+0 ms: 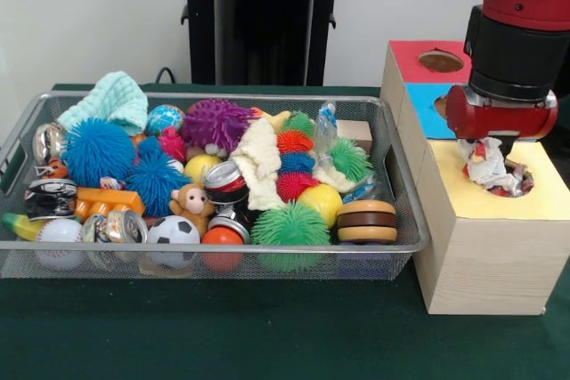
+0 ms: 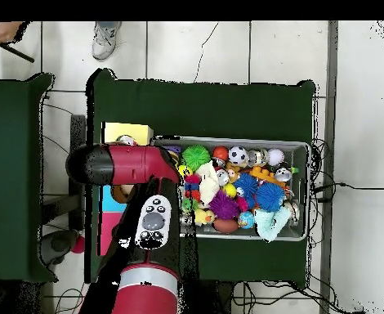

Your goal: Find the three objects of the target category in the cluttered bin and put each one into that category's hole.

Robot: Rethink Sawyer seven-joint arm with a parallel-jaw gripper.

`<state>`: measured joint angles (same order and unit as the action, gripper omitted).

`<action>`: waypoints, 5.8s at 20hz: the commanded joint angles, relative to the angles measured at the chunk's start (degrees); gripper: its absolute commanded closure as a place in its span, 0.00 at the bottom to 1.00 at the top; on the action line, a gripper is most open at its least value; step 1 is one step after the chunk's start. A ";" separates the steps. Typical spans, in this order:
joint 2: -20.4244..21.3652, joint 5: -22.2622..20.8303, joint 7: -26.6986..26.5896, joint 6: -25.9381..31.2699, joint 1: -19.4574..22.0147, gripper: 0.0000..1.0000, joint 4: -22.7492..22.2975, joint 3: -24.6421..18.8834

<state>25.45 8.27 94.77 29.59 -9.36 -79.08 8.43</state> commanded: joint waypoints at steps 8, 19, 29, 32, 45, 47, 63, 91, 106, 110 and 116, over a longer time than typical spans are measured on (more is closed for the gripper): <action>-3.08 -2.68 5.25 11.92 0.95 1.00 4.10 -1.60; -8.62 -2.98 7.89 6.52 0.55 1.00 5.61 -0.66; -3.68 -3.11 4.45 17.55 0.90 1.00 8.35 0.41; -0.64 -2.84 3.29 23.60 1.76 1.00 10.45 0.61; 0.42 -4.13 -1.91 27.24 6.36 1.00 14.10 -3.15; -0.02 -5.80 -5.03 25.75 7.37 1.00 14.22 -3.63; 0.52 -16.27 -16.53 19.31 18.55 1.00 11.54 -10.78; 7.11 -31.85 -20.84 23.70 29.70 1.00 6.05 -18.88; 10.70 -34.99 -20.79 33.11 29.57 0.00 6.44 -17.07; 10.37 -38.91 -21.29 34.14 28.61 0.00 7.06 -14.84; 9.79 -45.48 -19.94 33.58 27.81 0.00 7.55 -12.69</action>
<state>36.53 -30.40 92.20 57.02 19.05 -66.50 -5.37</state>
